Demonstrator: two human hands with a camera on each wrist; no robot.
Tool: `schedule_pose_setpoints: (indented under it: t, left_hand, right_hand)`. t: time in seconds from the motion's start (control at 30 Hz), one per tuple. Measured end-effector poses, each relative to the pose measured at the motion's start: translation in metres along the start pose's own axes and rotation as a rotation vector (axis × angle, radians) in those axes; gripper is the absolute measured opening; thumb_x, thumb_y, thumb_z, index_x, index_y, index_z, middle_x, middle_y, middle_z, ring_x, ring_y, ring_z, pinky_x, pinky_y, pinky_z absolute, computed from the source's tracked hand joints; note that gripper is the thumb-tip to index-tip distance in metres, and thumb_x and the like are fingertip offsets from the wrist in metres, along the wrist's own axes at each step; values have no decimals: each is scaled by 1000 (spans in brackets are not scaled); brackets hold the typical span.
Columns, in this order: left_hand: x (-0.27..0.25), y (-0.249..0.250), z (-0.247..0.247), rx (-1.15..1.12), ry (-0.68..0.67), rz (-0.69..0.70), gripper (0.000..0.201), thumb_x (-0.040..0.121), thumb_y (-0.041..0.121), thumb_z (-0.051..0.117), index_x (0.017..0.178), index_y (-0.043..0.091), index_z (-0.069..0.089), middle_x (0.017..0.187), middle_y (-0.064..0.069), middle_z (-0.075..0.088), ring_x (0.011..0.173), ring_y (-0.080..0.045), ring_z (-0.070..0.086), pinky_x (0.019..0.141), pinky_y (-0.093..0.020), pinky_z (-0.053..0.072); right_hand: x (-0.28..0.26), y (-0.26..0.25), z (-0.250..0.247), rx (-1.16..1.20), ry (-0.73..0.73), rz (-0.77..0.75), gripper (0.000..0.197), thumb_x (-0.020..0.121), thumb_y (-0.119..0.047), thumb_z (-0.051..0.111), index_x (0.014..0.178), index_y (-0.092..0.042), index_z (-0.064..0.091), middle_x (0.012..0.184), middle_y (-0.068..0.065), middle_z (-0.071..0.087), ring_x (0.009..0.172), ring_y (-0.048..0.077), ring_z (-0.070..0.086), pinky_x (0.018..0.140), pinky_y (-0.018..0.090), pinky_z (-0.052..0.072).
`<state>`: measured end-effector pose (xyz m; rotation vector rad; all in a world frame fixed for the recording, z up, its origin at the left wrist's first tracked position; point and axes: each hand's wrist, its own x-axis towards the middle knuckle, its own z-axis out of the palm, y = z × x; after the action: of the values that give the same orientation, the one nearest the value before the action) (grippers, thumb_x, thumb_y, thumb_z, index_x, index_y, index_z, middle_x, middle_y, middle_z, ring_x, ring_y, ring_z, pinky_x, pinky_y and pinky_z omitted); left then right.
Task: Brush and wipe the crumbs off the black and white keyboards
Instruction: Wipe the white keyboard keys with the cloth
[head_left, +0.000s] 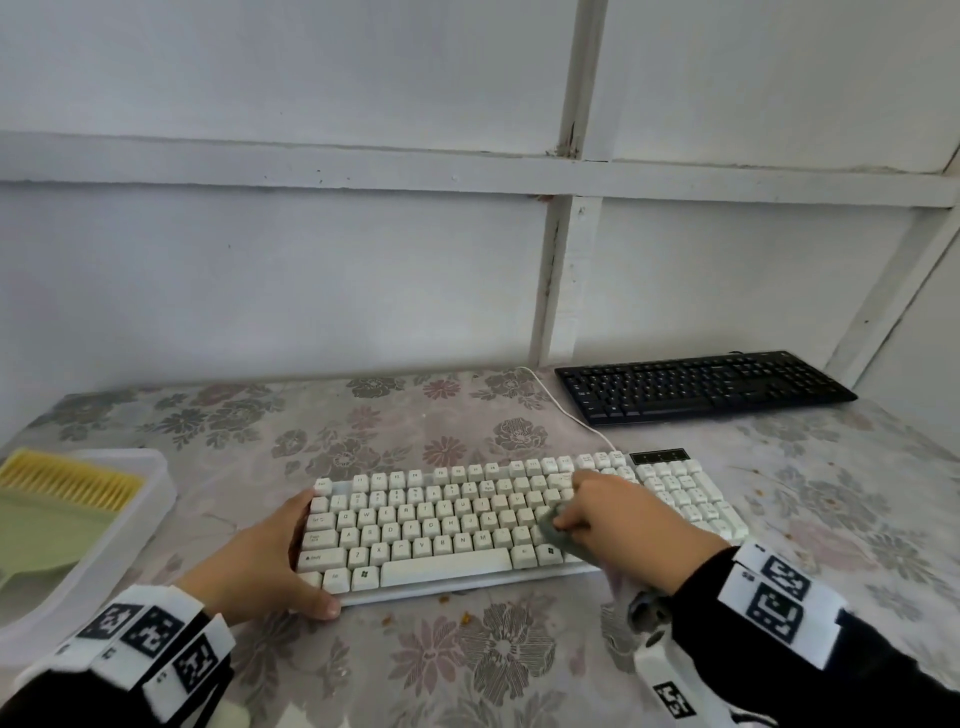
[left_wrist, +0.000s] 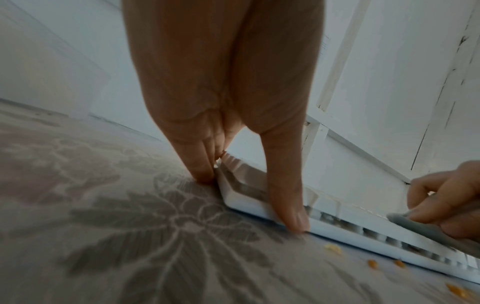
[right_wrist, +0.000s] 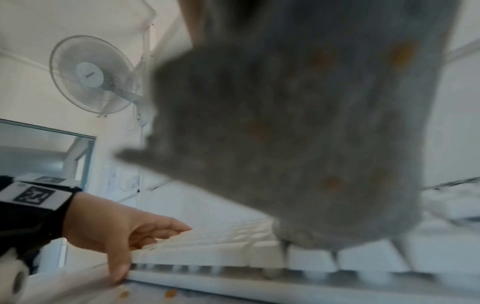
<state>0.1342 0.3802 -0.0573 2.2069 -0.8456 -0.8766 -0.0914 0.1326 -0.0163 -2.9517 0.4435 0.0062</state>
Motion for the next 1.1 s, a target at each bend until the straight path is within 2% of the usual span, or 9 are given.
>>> schedule_pose_setpoints:
  t: [0.1,0.23,0.37,0.43,0.53,0.73,0.83,1.0,1.1]
  left_hand:
    - [-1,2,1,-2,4,0,135,34,32,92,146,31,17,131,13,50,121,-12,48,111,-36,33]
    - [-1,2,0,5,7,0,138,31,36,91,146,31,16,132,13,49,122,-12,47,111,-37,33]
    - [-2,3,1,18,5,-2,141,26,41,89,146,31,16,133,12,49,122,-12,47,111,-39,32]
    - [-2,3,0,20,4,-7,140,26,41,90,146,31,16,132,12,49,121,-12,48,111,-39,32]
    - [-2,4,1,3,4,-3,134,33,32,92,145,30,18,127,14,51,120,-12,48,110,-35,32]
    - [-3,5,1,37,17,-11,124,47,23,92,145,30,17,119,17,50,114,-9,48,103,-27,35]
    - [-3,6,1,53,19,-11,126,46,26,92,146,30,15,121,16,50,115,-8,48,104,-27,34]
    - [-2,6,1,59,24,-7,126,47,26,92,146,31,15,122,17,48,115,-8,46,106,-28,33]
    - [-2,5,1,64,19,-6,126,47,29,92,146,32,14,122,17,47,115,-8,46,106,-28,33]
  right_hand:
    - [-8,20,-3,-47,4,65,37,94,-34,45,76,-13,70,71,-15,26,76,17,53,52,8,21]
    - [-11,33,-11,-62,-26,154,30,92,-30,49,79,-15,71,72,-13,29,74,16,53,51,11,24]
    - [-4,12,-15,-40,23,87,41,94,-43,49,57,-25,54,76,-13,34,78,11,54,60,11,33]
    - [0,-5,-14,39,5,19,33,93,-41,49,70,-24,65,84,-8,40,82,12,54,66,14,38]
    - [4,-18,-9,24,-12,-50,29,94,-32,49,95,-17,73,84,-5,39,72,11,47,57,11,27]
    - [-12,22,-4,-57,7,59,36,94,-40,47,74,-17,66,76,-15,32,59,-3,38,54,5,22]
    - [-26,45,-11,-115,-11,100,33,94,-43,47,82,-22,69,76,-12,34,62,0,39,51,11,26]
    - [-38,66,-20,-202,-48,178,28,92,-38,47,89,-20,69,82,-9,40,82,13,56,54,15,29]
    - [-48,82,-27,-220,-26,252,30,95,-40,45,89,-23,69,82,-9,39,72,6,48,52,16,30]
